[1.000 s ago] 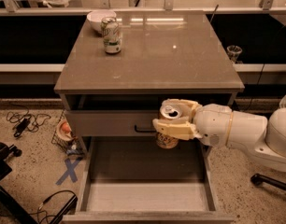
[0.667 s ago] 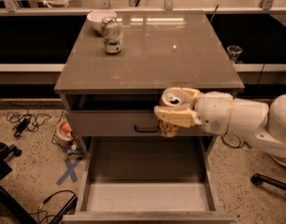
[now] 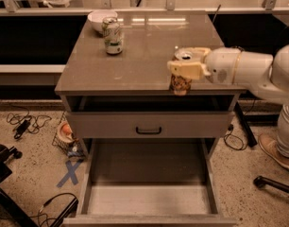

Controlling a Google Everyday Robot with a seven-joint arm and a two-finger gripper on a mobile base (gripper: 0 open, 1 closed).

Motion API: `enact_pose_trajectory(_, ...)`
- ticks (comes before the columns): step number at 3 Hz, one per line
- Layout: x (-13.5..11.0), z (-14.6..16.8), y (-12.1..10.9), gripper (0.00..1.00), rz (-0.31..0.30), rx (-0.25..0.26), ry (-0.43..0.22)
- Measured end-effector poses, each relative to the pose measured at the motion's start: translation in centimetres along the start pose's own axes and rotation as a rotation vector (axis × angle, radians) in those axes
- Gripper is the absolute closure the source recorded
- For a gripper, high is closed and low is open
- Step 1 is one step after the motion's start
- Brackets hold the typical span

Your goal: Pick orange can from middle drawer and place on counter

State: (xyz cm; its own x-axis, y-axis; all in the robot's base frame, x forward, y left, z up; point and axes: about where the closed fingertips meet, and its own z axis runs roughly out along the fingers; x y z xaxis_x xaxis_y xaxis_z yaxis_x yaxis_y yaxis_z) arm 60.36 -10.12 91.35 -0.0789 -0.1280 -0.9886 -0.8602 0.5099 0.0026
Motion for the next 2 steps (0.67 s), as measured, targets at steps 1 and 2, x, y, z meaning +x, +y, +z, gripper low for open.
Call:
enact_pose_trajectory(1, 0.2, 2.6, -6.1, 1.0, 0.021, 0.004, 0.039)
enact_pose_trajectory(2, 1.1, 5.9, -12.6, 1.0, 0.047, 0.016, 0.069)
